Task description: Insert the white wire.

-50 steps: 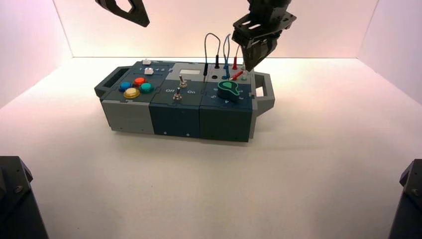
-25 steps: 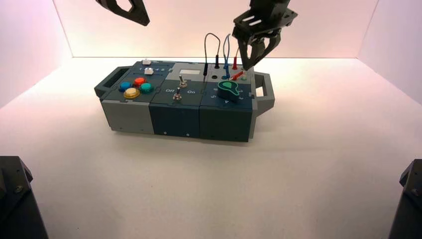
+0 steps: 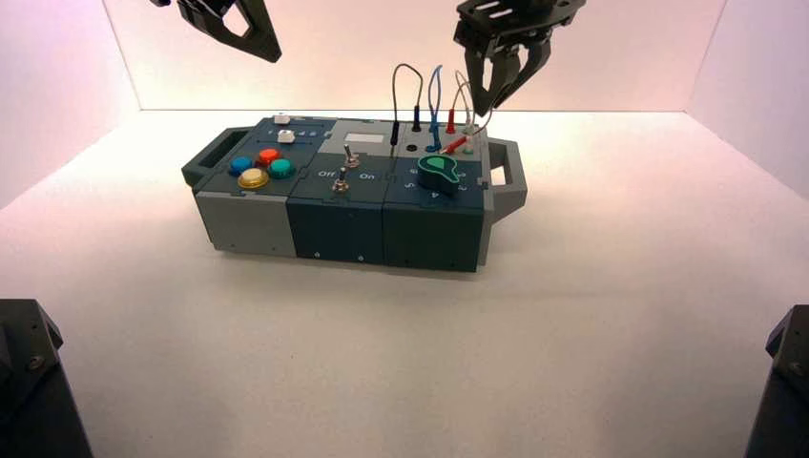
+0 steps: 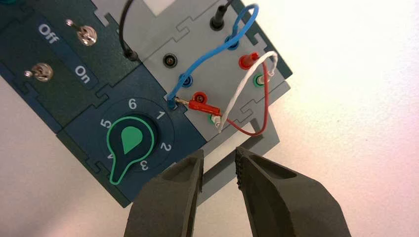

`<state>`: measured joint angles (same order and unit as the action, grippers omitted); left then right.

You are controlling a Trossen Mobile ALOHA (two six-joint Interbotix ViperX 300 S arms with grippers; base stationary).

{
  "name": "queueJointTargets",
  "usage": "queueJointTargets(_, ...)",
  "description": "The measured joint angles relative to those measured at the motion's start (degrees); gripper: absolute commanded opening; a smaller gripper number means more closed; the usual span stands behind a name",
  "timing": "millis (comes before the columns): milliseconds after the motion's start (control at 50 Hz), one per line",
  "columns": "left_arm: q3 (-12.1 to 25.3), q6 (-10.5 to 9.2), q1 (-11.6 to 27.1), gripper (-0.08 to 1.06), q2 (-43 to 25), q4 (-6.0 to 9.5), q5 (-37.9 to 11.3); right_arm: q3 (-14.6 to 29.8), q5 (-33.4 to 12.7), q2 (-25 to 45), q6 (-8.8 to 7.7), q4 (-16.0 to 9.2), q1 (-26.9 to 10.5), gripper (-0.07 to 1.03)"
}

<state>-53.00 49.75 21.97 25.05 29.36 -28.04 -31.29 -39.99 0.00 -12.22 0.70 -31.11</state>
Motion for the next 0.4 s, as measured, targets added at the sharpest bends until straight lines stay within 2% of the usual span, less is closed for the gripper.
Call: queueJointTargets(400,0.1,0.00,-0.4,-0.03,0.3,-0.09,0.2,-1.5,0.1,-3.3,0.00,0.0,-0.1,0.36)
